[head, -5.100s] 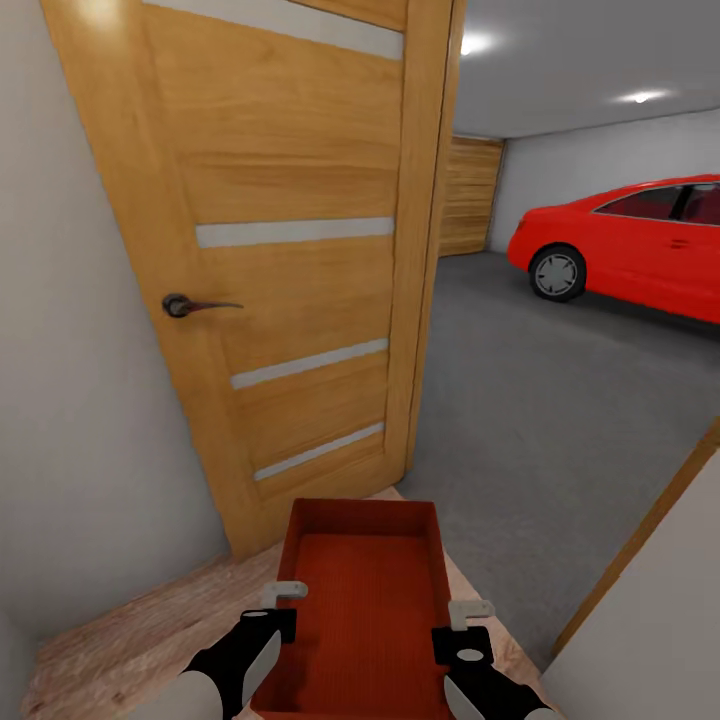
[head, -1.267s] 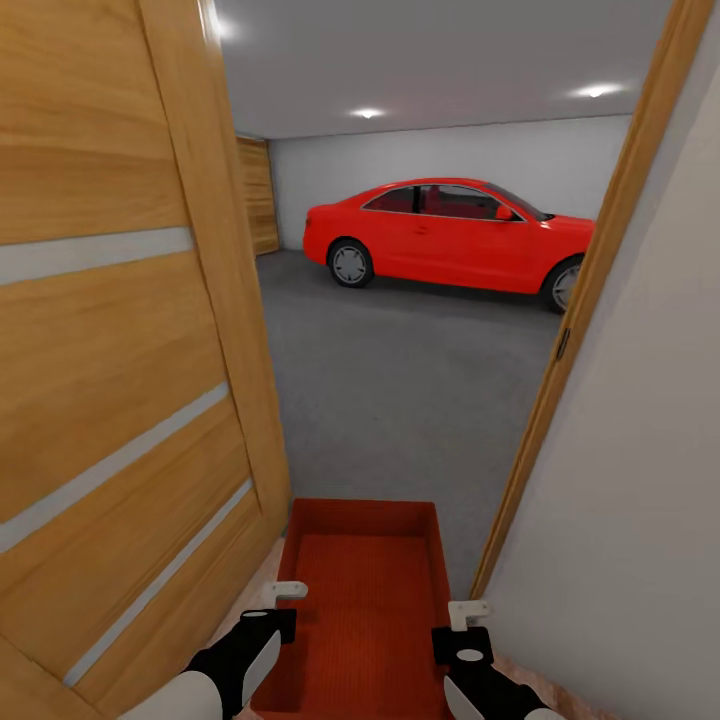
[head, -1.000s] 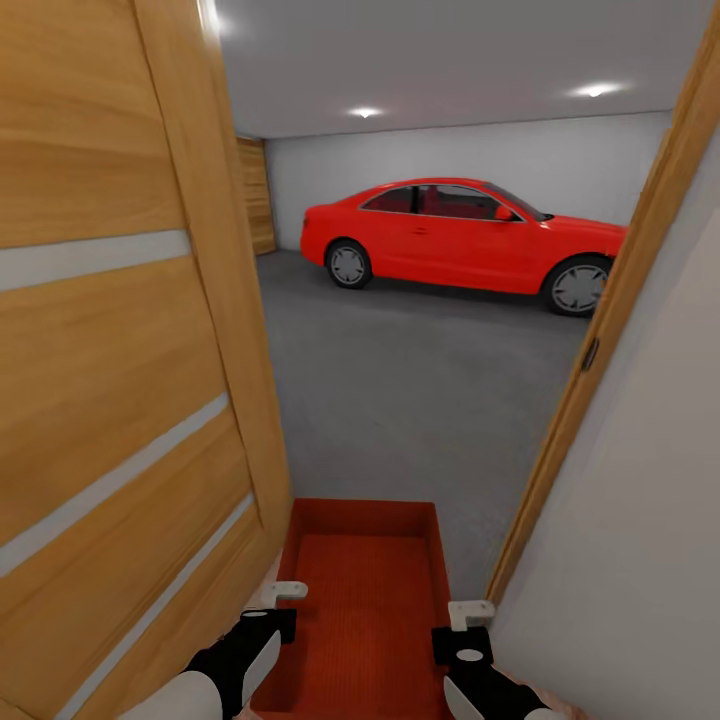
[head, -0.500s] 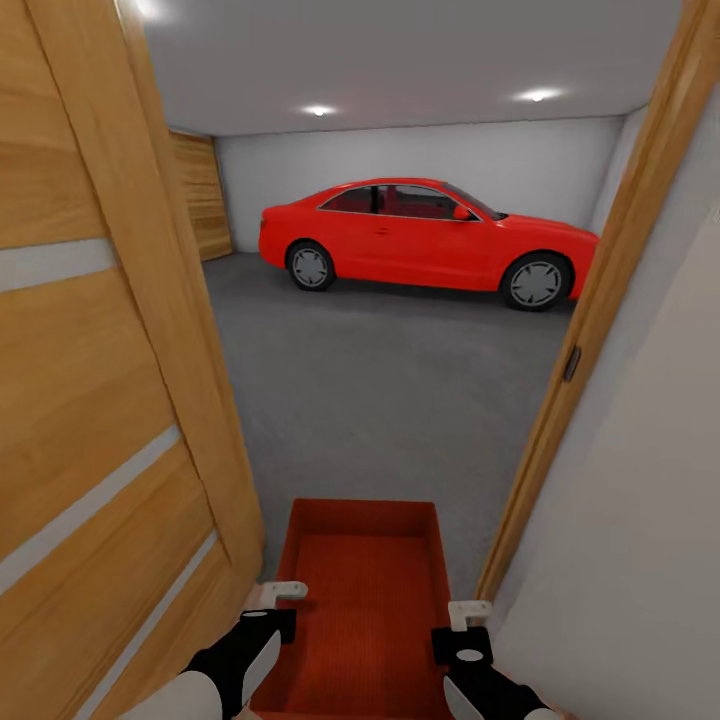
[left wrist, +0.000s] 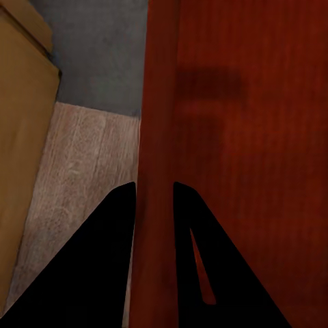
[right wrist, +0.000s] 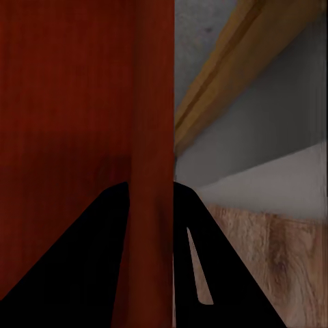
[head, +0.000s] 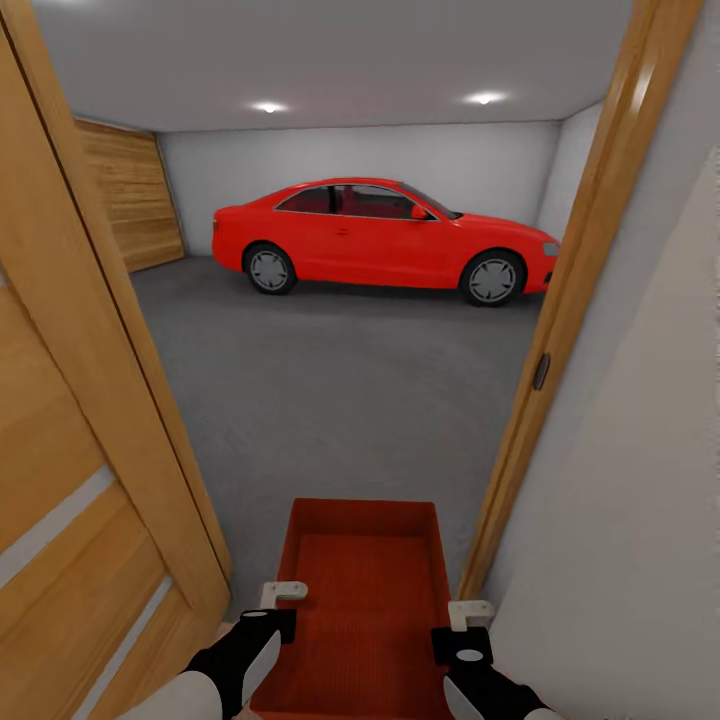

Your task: Move the two storage containers from the living room to the garage. In the garage, place one container on the floor and stack the other container on top of it (either order is fine).

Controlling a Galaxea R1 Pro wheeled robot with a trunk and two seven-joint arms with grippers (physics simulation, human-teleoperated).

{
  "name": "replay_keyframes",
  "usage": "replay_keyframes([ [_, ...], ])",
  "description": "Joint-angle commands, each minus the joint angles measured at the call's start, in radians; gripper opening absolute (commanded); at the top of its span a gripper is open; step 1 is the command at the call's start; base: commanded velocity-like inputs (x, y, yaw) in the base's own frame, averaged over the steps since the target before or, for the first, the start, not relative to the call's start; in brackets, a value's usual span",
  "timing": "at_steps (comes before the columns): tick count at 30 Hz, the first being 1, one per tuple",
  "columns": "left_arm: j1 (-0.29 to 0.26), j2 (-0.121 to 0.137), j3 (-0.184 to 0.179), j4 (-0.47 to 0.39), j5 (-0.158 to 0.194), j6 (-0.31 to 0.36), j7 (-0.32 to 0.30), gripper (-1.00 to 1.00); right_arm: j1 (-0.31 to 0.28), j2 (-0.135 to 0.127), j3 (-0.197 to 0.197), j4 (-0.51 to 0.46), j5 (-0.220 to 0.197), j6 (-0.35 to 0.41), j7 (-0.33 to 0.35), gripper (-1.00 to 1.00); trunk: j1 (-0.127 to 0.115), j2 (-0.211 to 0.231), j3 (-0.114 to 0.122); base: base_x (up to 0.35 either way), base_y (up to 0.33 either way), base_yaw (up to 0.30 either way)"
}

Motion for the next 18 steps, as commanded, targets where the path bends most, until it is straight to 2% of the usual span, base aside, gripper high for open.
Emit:
replay_keyframes([
  [1, 0.0, 0.002, -0.006, -0.006, -0.025, 0.009, 0.014, -1.0, -0.001, -0.001, -0.001, 0.012, -0.018, -0.001, -0.01, -1.0, 0.0, 0.0, -0.001, 0.156, 0.005, -0.211],
  [12, 0.0, 0.001, -0.006, -0.007, -0.025, 0.01, 0.014, -1.0, -0.001, -0.001, -0.001, 0.012, -0.018, 0.0, -0.01, -1.0, 0.0, 0.0, -0.001, 0.039, 0.002, -0.029],
  [18, 0.0, 0.001, -0.006, -0.007, -0.025, 0.012, 0.012, -1.0, -0.001, -0.001, -0.001, 0.012, -0.018, 0.0, -0.01, -1.0, 0.0, 0.0, -0.001, 0.115, 0.209, 0.0],
])
